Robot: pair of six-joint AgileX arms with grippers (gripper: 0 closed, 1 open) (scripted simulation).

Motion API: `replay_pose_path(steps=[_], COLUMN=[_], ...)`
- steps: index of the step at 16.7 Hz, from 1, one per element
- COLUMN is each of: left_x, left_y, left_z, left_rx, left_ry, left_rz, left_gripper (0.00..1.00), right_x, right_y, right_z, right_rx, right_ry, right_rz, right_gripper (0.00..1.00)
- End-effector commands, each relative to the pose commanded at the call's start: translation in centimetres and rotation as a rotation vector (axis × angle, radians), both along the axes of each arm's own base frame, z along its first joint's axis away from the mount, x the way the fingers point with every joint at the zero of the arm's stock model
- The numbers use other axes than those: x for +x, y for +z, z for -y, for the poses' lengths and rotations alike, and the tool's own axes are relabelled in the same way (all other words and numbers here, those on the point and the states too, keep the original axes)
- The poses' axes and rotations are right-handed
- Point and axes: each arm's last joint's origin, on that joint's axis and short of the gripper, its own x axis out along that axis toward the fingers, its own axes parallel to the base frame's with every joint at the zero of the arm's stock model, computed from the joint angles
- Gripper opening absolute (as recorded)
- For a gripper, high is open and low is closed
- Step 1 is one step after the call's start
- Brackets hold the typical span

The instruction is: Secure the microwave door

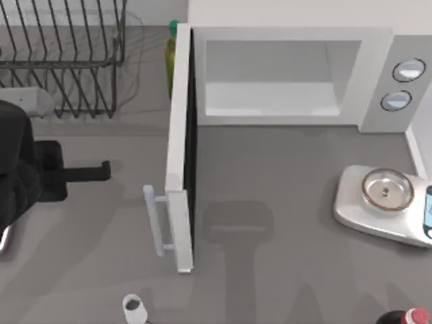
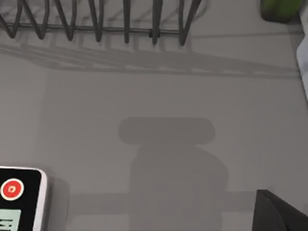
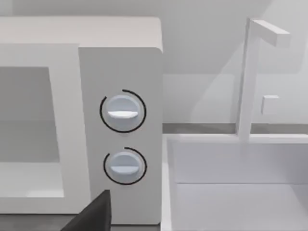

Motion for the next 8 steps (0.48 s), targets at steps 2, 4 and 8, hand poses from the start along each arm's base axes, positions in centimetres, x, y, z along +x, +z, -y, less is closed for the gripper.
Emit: replay_pose_path(steps=[2,4,8], left_x=[0.5,0.8,0.8], left_y=[0.5,0.8,0.9], left_z=[1.6,2.6,2.9], left_rx=[0.035,0.059,0.065], left_ry=[-0.002,-0.004,-0.004], left_rz=[-0.071,-0.109,-0.118], left_gripper=[0.0,0.0,0.0], right_x=[0.0,0.0,0.0], right_y=[0.0,0.0,0.0], right_z=[0.0,0.0,0.0], right_rx=[0.0,0.0,0.0], right_ry=[0.0,0.0,0.0], right_rz=[0.0,0.0,0.0], right_gripper=[1.0,1.0,1.0])
